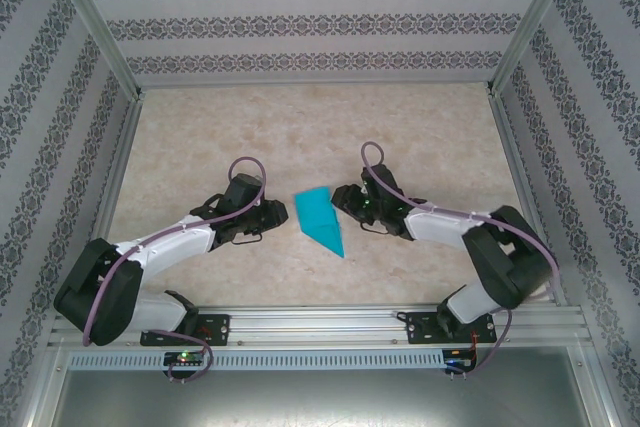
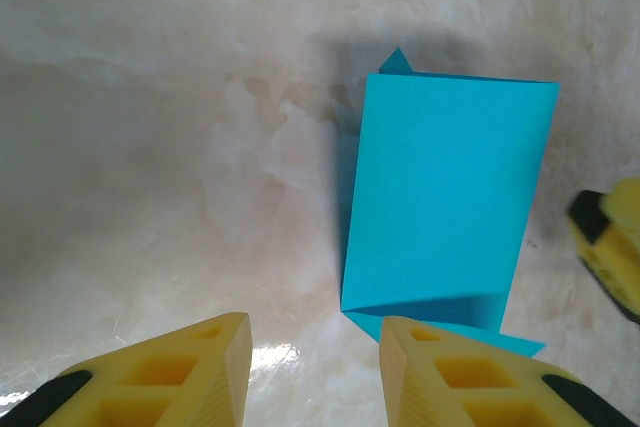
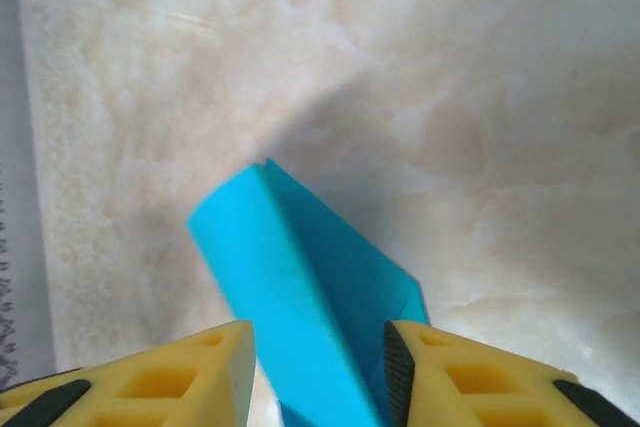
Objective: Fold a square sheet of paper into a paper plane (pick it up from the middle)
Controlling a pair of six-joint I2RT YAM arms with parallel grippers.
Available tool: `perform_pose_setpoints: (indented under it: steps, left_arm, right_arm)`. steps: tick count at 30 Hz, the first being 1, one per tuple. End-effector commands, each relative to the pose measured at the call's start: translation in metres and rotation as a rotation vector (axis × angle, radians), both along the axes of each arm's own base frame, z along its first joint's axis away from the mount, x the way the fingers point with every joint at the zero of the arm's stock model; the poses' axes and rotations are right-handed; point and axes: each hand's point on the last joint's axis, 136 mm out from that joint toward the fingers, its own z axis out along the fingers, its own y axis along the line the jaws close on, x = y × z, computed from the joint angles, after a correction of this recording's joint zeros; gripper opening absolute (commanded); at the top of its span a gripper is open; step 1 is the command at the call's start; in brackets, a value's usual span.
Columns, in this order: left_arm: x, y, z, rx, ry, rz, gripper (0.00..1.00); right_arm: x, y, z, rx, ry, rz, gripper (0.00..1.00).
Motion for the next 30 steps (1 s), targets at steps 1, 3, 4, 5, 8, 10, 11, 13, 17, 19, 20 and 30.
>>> perform_pose_setpoints:
  steps: [1,3,4,5,8,10,11,13,17,19,20,30]
  left_arm:
    - [0.004,-0.008,0.010,-0.024,-0.027,-0.010,0.40]
    - [0.005,-0.008,0.009,-0.025,-0.024,-0.005,0.40]
    - [0.005,-0.009,0.008,-0.027,-0.022,-0.005,0.40]
    - [0.006,-0.010,0.007,-0.029,-0.020,-0.006,0.40]
    - [0.007,-0.013,0.006,-0.038,-0.013,-0.008,0.40]
    - [0.008,-0.014,0.005,-0.041,-0.009,-0.010,0.40]
    - [0.009,-0.016,0.004,-0.041,-0.005,-0.012,0.40]
    - [0.010,-0.017,0.004,-0.043,-0.001,-0.019,0.40]
    - [0.011,-0.020,0.003,-0.044,0.006,-0.024,0.41]
    - [0.011,-0.021,0.003,-0.049,0.007,-0.024,0.41]
    - [0.011,-0.021,0.003,-0.052,0.007,-0.028,0.41]
    - [0.016,-0.043,0.000,-0.104,0.031,-0.083,0.43]
  right_arm:
    - [-0.016,0.008,0.022,-0.048,-0.068,0.176,0.32]
    - [-0.033,0.018,0.024,-0.033,-0.061,0.263,0.21]
    - [-0.041,0.021,0.023,-0.031,-0.053,0.286,0.18]
    - [-0.050,0.024,0.021,-0.022,-0.048,0.311,0.16]
    - [-0.069,0.039,0.021,0.033,-0.026,0.392,0.14]
    - [-0.075,0.045,0.014,0.033,0.008,0.425,0.12]
    - [-0.077,0.048,0.011,0.034,0.017,0.441,0.12]
    - [-0.076,0.049,0.002,0.023,0.042,0.441,0.12]
    - [-0.070,0.044,-0.016,-0.005,0.076,0.415,0.12]
    - [-0.069,0.040,-0.023,0.002,0.093,0.404,0.11]
    - [-0.068,0.038,-0.027,0.004,0.098,0.393,0.12]
    - [-0.065,0.019,-0.056,0.034,0.141,0.344,0.12]
